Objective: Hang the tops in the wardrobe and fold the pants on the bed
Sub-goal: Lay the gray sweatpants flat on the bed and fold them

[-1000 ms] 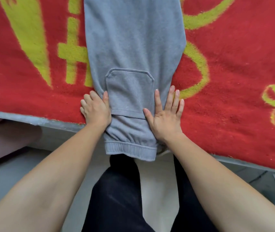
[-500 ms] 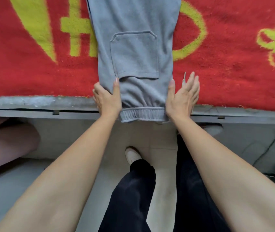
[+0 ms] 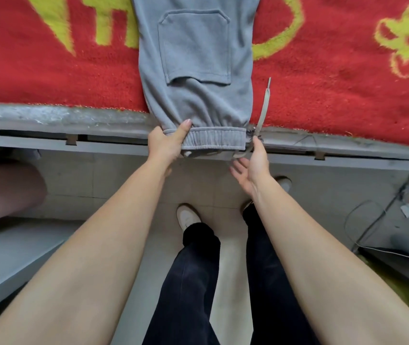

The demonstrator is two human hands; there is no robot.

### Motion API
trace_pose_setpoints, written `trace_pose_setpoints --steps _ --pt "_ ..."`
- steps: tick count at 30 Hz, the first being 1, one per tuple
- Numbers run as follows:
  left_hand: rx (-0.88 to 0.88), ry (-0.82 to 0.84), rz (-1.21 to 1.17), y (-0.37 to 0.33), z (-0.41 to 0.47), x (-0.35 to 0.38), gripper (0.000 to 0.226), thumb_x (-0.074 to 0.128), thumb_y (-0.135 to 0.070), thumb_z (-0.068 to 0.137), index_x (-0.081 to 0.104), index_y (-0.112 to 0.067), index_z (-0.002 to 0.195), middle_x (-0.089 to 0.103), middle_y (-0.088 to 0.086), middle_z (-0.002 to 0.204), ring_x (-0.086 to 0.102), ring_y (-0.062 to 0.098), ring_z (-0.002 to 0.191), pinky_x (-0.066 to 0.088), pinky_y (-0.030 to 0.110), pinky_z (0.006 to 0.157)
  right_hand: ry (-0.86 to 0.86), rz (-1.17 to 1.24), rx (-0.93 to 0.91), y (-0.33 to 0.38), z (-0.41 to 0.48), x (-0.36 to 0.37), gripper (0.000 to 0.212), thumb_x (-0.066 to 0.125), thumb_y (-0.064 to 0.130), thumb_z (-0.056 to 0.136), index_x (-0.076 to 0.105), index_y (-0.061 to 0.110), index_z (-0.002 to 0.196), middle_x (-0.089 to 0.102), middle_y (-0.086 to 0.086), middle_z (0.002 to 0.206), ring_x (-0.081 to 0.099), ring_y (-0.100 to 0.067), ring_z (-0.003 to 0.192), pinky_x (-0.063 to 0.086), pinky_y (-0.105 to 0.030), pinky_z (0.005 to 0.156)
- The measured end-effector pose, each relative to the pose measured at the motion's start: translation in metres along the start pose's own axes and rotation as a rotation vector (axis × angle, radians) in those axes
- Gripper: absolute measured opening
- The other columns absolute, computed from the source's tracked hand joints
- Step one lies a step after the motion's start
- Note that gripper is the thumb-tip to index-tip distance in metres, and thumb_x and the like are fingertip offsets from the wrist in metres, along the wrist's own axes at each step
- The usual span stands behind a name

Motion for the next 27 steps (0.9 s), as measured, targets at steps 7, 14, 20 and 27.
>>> trace_pose_setpoints --steps 7,14,20,27 --pt "-0.028 0.056 -0.136 -0.015 -0.033 -0.012 0.051 0.079 -0.046 0.079 0.066 -0.01 0.113 0.075 0.004 0.104 0.072 0.017 0.098 0.055 0.04 0.095 0.229 -0.334 -0.235 0.023 -0.03 0.013 0.047 0.059 0.065 0.089 0.068 0.019 0.09 0.07 0.01 0.068 0.065 -0.01 0.065 0.054 -0.029 0.064" --pt "-0.068 0.167 -0.268 -0.046 -0.099 -0.023 0.037 0.071 -0.029 0.09 0.063 -0.01 0.12 0.074 0.008 0.109 0.072 0.019 0.096 0.058 0.033 0.075 0.211 -0.204 -0.414 0.051 -0.1 -0.006 0.034 0.069 0.045 0.074 0.062 0.014 0.086 0.062 0.0 0.067 0.059 -0.018 0.06 0.05 -0.038 0.062" --pt "-0.282 0.178 -0.221 -0.018 -0.155 -0.042 0.032 0.066 -0.027 0.093 0.063 -0.009 0.119 0.074 0.009 0.102 0.07 0.021 0.082 0.054 0.033 0.064 0.119 -0.326 -0.246 0.022 -0.135 -0.043 0.03 0.065 0.033 0.068 0.063 0.01 0.088 0.061 -0.005 0.077 0.058 -0.019 0.064 0.045 -0.031 0.055" --pt "-0.395 0.173 -0.258 -0.014 -0.172 -0.054 0.03 0.064 -0.023 0.095 0.065 -0.003 0.116 0.074 0.011 0.099 0.071 0.021 0.081 0.059 0.034 0.065 0.152 -0.348 -0.121 0.013 -0.154 -0.056 0.022 0.066 0.02 0.083 0.069 0.004 0.097 0.072 -0.004 0.067 0.063 -0.017 0.047 0.044 -0.023 0.043"
Point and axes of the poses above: each hand's wrist, its own z-axis towards the middle knuckle, its own x-axis out of the palm, y = z × x, the point moved 3 cm from there along z, towards the middle knuckle
